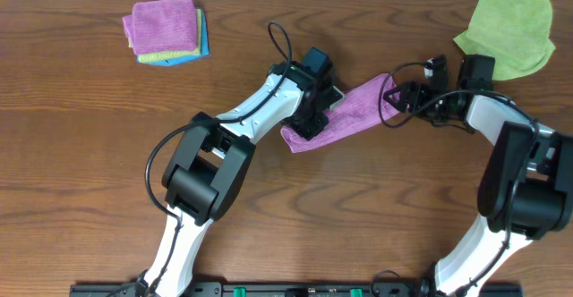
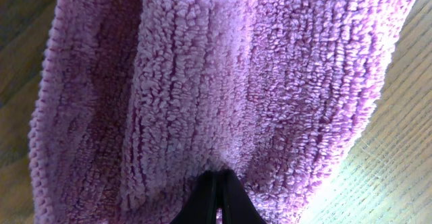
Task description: Fold the cloth
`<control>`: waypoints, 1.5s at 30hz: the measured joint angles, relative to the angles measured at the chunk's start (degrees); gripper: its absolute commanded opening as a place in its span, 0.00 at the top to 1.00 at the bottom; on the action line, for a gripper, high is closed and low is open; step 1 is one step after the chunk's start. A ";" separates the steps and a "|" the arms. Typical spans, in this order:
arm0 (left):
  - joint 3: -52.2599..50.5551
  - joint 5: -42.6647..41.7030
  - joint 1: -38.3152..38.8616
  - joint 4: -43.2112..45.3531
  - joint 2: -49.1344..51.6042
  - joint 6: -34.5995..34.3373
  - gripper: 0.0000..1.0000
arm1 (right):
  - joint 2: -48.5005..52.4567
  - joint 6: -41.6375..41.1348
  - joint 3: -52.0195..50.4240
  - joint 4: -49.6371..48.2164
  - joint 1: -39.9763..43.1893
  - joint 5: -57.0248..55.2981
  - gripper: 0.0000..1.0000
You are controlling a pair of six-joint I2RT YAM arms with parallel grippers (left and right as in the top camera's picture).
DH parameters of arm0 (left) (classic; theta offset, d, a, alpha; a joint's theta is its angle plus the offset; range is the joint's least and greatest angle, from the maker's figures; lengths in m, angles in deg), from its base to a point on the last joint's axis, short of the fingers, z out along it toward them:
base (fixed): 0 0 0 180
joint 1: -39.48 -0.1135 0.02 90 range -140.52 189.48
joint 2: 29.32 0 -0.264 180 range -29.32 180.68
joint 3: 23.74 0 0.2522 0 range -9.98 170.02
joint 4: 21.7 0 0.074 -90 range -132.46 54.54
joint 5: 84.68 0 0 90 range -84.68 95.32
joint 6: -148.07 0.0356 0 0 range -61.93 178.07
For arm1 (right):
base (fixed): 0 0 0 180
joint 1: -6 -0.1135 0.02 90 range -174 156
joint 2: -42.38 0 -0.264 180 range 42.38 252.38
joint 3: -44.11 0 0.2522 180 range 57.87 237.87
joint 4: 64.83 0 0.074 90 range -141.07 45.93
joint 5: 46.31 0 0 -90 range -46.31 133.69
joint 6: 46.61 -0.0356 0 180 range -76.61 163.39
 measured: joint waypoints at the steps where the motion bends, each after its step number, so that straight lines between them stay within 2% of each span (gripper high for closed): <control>1: 0.00 0.00 0.00 0.02 0.00 0.00 0.94 | 0.00 -0.09 0.02 0.33 -0.33 0.28 0.32; 4: 0.00 0.00 0.00 0.02 0.00 0.00 0.94 | 0.17 -0.26 0.02 0.94 -1.60 0.52 0.46; 12: 0.00 0.00 0.00 0.02 0.00 0.00 0.94 | 0.85 -1.40 0.00 0.94 -3.19 -2.54 0.98; 24: 0.00 -0.17 -0.13 0.02 0.00 0.00 0.94 | -0.13 -1.18 0.00 6.16 -3.19 -4.11 0.98; 36: 0.00 -1.57 -0.81 0.39 0.00 -0.04 0.94 | -17.86 0.39 -0.02 14.62 -4.72 -9.38 0.98; 45: 0.00 -1.66 -1.29 0.28 0.00 -0.04 0.94 | -19.04 0.79 -0.02 23.28 -9.42 -15.10 0.99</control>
